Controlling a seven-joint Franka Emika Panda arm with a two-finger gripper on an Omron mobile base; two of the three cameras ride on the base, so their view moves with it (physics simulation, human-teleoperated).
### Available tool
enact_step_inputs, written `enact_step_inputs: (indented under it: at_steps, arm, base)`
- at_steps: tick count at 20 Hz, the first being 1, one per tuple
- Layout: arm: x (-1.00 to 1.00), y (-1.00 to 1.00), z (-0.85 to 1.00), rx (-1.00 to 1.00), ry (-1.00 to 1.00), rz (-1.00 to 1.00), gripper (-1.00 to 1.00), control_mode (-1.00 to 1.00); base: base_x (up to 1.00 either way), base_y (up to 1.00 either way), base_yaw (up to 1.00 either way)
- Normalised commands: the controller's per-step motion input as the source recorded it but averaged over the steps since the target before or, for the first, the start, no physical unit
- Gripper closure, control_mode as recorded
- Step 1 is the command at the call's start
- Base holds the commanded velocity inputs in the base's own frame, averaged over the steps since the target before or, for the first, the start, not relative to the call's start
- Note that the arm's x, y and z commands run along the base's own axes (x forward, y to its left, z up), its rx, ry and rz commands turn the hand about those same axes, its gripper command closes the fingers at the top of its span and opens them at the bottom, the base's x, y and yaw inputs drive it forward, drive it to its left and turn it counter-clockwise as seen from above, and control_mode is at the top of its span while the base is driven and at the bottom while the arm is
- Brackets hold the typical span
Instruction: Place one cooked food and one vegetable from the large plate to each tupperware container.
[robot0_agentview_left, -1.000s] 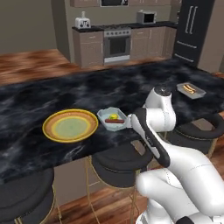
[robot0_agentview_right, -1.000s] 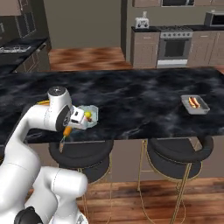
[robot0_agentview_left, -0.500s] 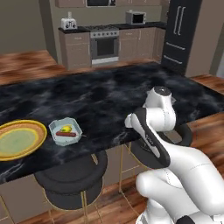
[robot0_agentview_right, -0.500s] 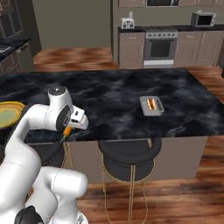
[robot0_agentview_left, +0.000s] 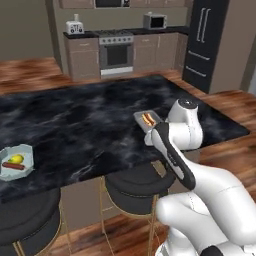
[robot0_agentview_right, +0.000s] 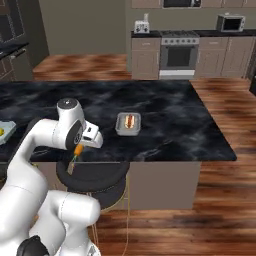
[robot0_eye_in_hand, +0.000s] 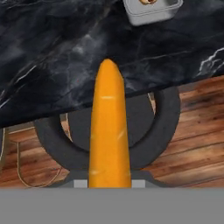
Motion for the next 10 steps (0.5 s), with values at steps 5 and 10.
enact_step_inputs:
  at_steps: [5,10]
  arm:
    - [0.00,0.00,0.00,0.00,0.00,0.00,1.00,1.00]
    - [0.00,0.00,0.00,0.00,0.00,0.00,1.00,1.00]
  base:
    - [0.25,-0.97,0.36]
    - [0.29,-0.71,0.50]
